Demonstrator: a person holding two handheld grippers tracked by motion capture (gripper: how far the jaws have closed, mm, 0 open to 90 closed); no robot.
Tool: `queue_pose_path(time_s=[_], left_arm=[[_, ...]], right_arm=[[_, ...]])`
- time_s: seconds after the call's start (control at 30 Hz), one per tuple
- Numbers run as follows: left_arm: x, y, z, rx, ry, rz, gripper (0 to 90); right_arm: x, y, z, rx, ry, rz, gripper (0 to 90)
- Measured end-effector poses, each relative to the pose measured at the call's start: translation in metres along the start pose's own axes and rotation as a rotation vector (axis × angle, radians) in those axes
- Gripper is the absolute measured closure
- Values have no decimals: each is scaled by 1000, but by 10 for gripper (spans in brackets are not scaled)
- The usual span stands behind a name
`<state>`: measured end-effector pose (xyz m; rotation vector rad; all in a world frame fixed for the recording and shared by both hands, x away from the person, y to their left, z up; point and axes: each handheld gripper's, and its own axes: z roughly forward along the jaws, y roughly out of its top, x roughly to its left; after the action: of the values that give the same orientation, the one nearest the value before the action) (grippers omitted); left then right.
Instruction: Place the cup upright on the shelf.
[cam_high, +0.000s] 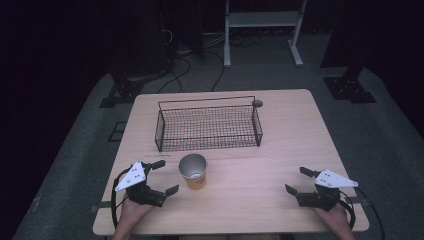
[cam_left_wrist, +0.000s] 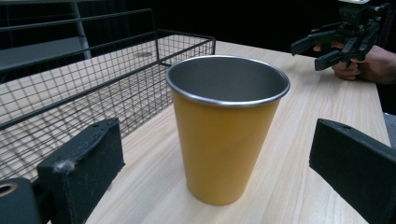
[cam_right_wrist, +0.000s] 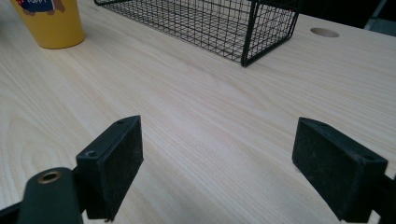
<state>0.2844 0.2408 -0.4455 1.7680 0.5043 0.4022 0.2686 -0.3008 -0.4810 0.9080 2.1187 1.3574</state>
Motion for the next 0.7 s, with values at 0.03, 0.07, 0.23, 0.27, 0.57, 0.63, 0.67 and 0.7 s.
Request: queue_pose_path(time_s=[0.03, 0.07, 0.23, 0.27, 0.57, 0.63, 0.67, 0.7], left_arm=[[0, 1, 4, -1, -8, -4, 20], [0, 1, 4, -1, -8, -4, 20], [1, 0, 13, 14, -22, -8, 20], [1, 0, 15, 13, -24, -9, 20], [2, 2, 27, 22, -47, -18, 20], [2, 2, 30, 25, -49, -20, 20], [2, 2, 32, 24, -52, -21, 20], [2, 2, 33, 25, -55, -21, 20]], right_arm=[[0, 0, 0, -1, 0, -3, 153], [0, 0, 0, -1, 0, -5, 153], [0, 0, 0, 1, 0, -5, 153], [0, 0, 0, 1, 0, -5, 153], [0, 0, 1, 6, -3, -4, 153], [0, 0, 1, 4, -4, -7, 153], [1, 0, 1, 5, -4, -10, 153], [1, 0, 1, 6, -4, -10, 153]])
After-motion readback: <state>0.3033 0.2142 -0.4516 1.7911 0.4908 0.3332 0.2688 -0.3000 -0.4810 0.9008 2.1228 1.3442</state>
